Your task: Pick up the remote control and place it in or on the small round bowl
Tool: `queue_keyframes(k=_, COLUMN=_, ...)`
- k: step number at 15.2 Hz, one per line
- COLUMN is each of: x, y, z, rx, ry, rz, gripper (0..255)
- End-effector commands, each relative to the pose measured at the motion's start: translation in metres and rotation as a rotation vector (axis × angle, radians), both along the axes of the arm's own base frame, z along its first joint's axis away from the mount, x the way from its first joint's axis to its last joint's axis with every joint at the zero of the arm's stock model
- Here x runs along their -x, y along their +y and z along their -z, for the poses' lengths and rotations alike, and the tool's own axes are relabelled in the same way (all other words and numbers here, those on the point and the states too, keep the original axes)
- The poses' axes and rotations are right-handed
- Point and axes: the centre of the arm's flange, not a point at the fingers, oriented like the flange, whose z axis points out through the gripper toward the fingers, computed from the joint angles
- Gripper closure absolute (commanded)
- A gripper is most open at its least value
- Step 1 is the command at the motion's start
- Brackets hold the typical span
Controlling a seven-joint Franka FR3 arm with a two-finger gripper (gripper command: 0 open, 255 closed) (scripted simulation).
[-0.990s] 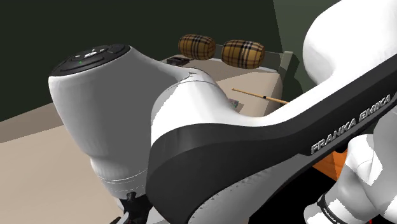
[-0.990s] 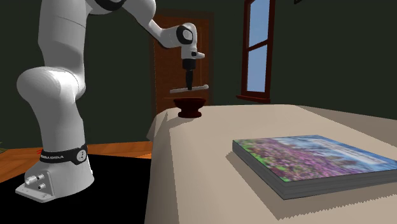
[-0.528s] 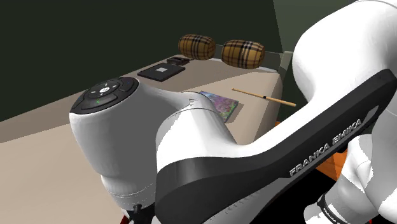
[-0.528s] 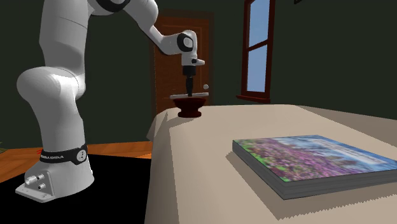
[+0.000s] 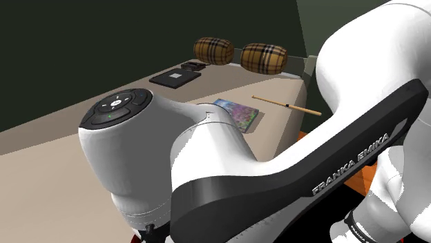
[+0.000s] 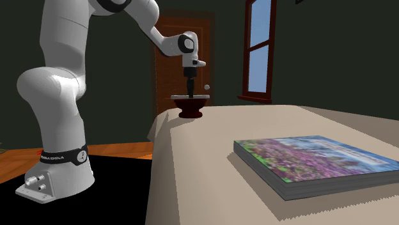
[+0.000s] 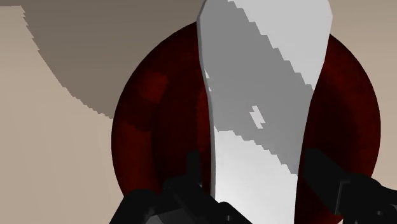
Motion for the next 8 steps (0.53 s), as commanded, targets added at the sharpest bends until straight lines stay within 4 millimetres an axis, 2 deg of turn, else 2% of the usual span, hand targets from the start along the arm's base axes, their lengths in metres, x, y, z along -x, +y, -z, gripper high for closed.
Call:
queue_keyframes(k=1, x=0.001, y=0.0, z=0.002, rx=0.003, ry=0.003, rz=-0.001, gripper=0)
queue_keyframes(k=6, x=0.001, y=0.0, z=0.002, rx=0.003, ry=0.003, rz=-0.001, gripper=0)
queue_keyframes(k=8, x=0.001, y=0.001, z=-0.025, rx=0.003, ry=0.003, rz=-0.001, gripper=0)
